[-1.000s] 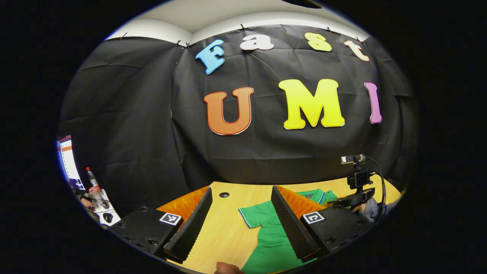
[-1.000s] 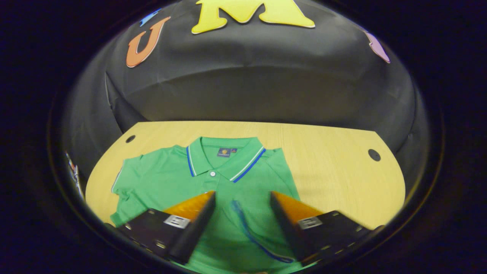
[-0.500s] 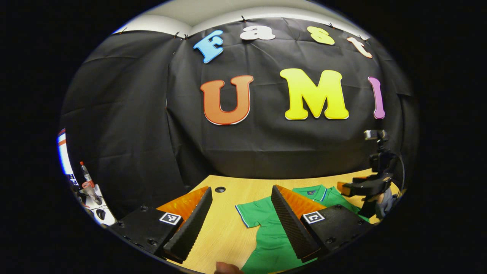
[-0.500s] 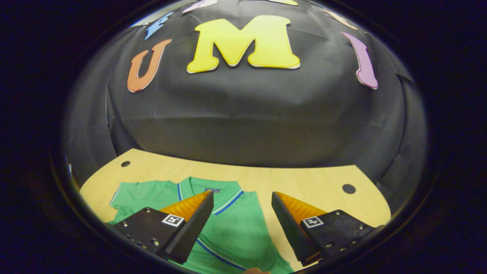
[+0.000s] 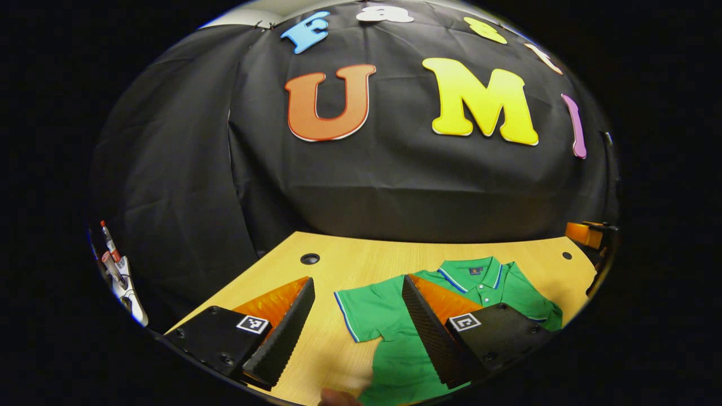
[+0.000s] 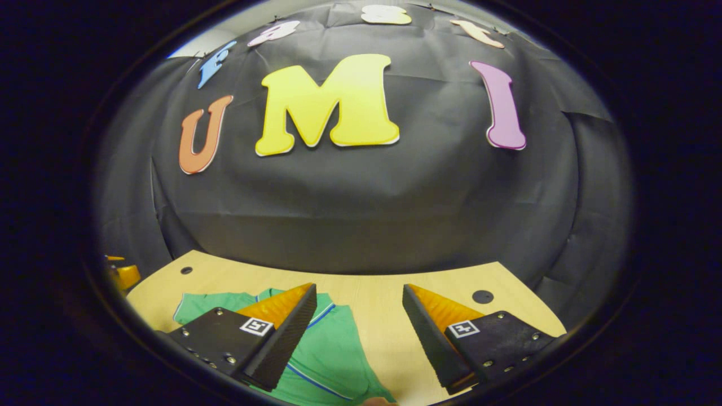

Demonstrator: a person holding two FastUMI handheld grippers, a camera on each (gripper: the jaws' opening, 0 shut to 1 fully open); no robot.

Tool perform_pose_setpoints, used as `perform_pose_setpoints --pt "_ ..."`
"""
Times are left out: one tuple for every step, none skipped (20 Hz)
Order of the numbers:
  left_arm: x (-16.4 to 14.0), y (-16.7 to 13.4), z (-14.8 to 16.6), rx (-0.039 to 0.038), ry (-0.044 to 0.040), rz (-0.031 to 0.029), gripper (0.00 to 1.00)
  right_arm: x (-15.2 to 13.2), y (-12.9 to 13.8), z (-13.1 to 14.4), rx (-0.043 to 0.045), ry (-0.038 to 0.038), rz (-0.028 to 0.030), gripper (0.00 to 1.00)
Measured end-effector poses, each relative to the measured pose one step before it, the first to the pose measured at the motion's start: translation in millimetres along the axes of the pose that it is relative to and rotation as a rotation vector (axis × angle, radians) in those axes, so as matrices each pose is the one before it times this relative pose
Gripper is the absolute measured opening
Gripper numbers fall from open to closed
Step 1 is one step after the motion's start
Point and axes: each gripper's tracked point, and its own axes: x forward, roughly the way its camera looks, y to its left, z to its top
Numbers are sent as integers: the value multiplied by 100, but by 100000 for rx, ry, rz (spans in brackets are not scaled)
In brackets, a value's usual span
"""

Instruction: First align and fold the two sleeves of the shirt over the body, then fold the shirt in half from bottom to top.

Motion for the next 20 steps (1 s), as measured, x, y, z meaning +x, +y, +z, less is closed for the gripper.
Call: perform_pose_setpoints --pt "1093 -95 -632 98 1403 -417 100 -576 -129 369 -470 -1096 346 96" --pt "1076 -26 -695 557 1746 -116 99 -548 -109 413 -758 -996 315 96" --pt "987 -11 -712 481 1523 268 99 -495 -102 316 -873 -960 233 96" --pt "1104 -112 -447 556 878 -61 99 -603 -97 347 -734 -687 357 96" --pt "1197 64 -434 1043 1173 426 100 -534 -52 184 -751 -481 312 96" --pt "1132 -102 -346 1279 646 258 100 -590 -205 228 -818 -433 91 96" --pt "1044 47 -239 872 565 148 99 -553 -230 199 -773 -509 -179 96" --pt "1017 149 -12 878 206 191 100 -575 -295 249 -541 -480 -254 96" --pt "940 57 -33 1072 245 121 99 -493 -265 109 -463 -127 -316 96" --pt "900 290 -93 935 441 468 99 -534 -359 -3 -569 164 -625 96" --pt "830 253 -115 343 688 259 99 -620 -267 -219 -59 1144 -381 96" --pt "881 414 -195 -878 901 946 99 -895 -263 -184 1149 744 -510 96" --pt "714 118 -312 -2535 1820 284 99 -716 -370 -94 1612 127 -1038 96" --pt "814 221 -439 -3098 2474 618 99 -770 -406 -283 950 425 -944 96" --pt "831 378 -467 -1465 2017 979 99 -817 -483 -418 275 681 -1061 96" --pt "915 352 -369 -690 1746 1162 99 -633 -476 -219 -215 573 -873 96" --pt "618 443 -301 -196 1757 1765 99 -351 -439 -279 143 492 -838 96" --pt "720 359 -154 -518 1404 1054 99 -267 -509 -229 581 454 -860 96" --pt "414 -26 -261 -834 1726 292 99 -94 -653 -539 816 1042 -1605 96" --pt "490 -52 -478 -577 2407 40 99 -166 -633 -332 1486 1142 -1124 96"
